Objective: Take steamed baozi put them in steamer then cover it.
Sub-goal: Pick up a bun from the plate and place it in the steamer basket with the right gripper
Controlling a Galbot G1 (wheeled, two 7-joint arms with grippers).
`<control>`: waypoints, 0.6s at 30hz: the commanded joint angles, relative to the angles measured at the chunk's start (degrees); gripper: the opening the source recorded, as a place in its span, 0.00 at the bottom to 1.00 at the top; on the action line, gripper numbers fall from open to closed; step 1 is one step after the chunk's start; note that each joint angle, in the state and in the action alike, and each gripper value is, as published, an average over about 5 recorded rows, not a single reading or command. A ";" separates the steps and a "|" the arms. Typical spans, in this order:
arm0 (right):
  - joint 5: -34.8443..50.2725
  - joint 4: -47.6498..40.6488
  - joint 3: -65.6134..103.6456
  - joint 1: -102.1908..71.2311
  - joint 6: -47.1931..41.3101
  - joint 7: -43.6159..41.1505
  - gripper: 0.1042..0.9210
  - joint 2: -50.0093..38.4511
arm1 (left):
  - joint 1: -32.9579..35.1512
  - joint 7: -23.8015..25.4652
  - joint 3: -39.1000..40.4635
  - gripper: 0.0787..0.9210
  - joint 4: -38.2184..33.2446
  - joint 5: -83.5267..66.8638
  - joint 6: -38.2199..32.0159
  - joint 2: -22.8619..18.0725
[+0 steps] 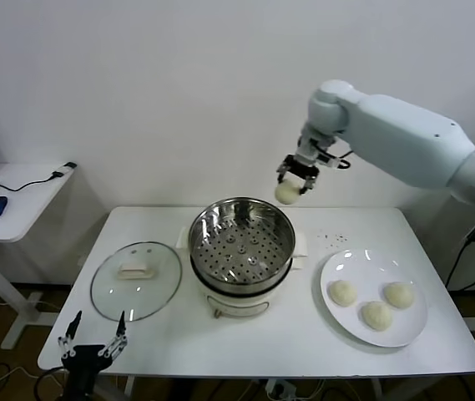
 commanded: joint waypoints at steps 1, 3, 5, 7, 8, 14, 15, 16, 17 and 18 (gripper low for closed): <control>-14.04 1.79 2.97 -3.07 8.62 1.75 0.61 8.56 | -0.35 -1.28 0.29 0.88 -0.46 -0.48 0.42 -0.17; -17.51 -0.35 3.86 -6.15 9.72 2.63 0.61 9.90 | -0.45 -1.27 0.26 0.88 -0.61 -0.47 0.64 -0.17; -20.61 -2.50 4.90 -8.89 10.70 3.13 0.61 11.01 | -0.55 -1.24 0.19 0.88 -0.69 -0.44 0.84 -0.04; -22.41 -4.44 5.39 -10.83 11.07 3.46 0.61 11.85 | -0.71 -1.25 0.06 0.88 -0.71 -0.42 0.97 0.08; -22.59 -5.33 5.44 -11.59 11.08 3.49 0.61 12.21 | -0.80 -1.33 0.01 0.88 -0.70 -0.38 1.00 0.11; -23.24 -9.51 5.43 -15.17 10.85 3.62 0.61 13.74 | -1.04 -2.77 -0.02 0.88 -0.56 -0.20 0.97 0.01; -23.77 -10.02 5.47 -15.59 11.02 3.80 0.61 13.88 | -1.02 -2.82 -0.03 0.88 -0.43 -0.26 0.97 0.01; -24.36 -10.55 5.59 -16.02 11.20 4.04 0.61 14.01 | -1.00 -2.82 -0.04 0.88 -0.27 -0.29 0.94 0.03; -24.98 -11.05 5.77 -16.38 11.41 4.26 0.61 14.12 | -0.98 -2.81 -0.05 0.88 -0.12 -0.30 0.90 0.06; -25.65 -11.61 5.99 -16.74 11.66 4.47 0.61 14.29 | -0.98 -2.79 -0.05 0.88 -0.02 -0.31 0.89 0.08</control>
